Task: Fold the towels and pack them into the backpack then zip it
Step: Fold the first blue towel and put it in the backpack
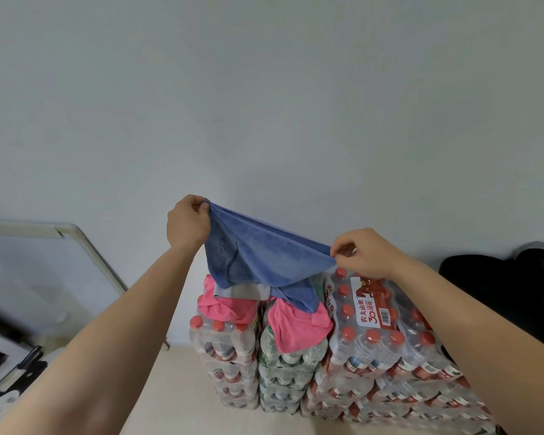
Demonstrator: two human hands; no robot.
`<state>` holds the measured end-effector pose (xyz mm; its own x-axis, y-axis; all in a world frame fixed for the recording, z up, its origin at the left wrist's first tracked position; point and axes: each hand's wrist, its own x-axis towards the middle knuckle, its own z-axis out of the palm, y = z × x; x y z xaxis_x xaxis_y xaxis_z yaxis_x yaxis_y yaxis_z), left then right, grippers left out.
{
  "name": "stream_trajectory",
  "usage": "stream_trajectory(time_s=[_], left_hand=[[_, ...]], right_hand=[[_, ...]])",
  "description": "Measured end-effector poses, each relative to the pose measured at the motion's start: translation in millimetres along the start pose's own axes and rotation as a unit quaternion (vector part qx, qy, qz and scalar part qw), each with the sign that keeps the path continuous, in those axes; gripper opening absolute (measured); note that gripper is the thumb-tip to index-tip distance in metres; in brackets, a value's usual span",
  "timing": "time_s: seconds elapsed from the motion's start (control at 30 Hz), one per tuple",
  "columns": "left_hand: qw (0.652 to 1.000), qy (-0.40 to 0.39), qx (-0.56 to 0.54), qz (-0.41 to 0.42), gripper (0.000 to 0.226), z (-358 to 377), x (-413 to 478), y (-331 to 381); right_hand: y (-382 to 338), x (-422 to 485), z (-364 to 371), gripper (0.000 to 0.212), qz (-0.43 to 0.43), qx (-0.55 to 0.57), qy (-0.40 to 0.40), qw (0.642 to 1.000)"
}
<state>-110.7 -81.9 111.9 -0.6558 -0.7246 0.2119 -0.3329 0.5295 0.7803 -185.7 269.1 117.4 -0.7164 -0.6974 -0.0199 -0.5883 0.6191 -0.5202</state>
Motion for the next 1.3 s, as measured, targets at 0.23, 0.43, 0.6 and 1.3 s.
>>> stream_trajectory(time_s=[0.23, 0.43, 0.6, 1.3], left_hand=[[0.999, -0.002, -0.035, -0.004, 0.02, -2.4, 0.2, 1.4], [0.997, -0.015, -0.072, 0.029, 0.018, -3.9, -5.8, 17.5], [0.977, 0.015, -0.207, 0.053, 0.011, -12.2, -3.6, 82.4], [0.986, -0.149, -0.038, 0.061, 0.024, 135.3, -64.1, 49.4]], right_hand=[[5.4, -1.4, -9.8, 0.012, 0.027, 0.028, 0.137, 0.99], [10.2, 1.0, -33.6, 0.02, 0.07, 0.035, 0.138, 0.987], [-14.2, 14.8, -96.3, 0.013, 0.056, 0.043, 0.318, 0.946], [125.7, -26.4, -19.9, 0.018, 0.287, 0.041, 0.273, 0.918]])
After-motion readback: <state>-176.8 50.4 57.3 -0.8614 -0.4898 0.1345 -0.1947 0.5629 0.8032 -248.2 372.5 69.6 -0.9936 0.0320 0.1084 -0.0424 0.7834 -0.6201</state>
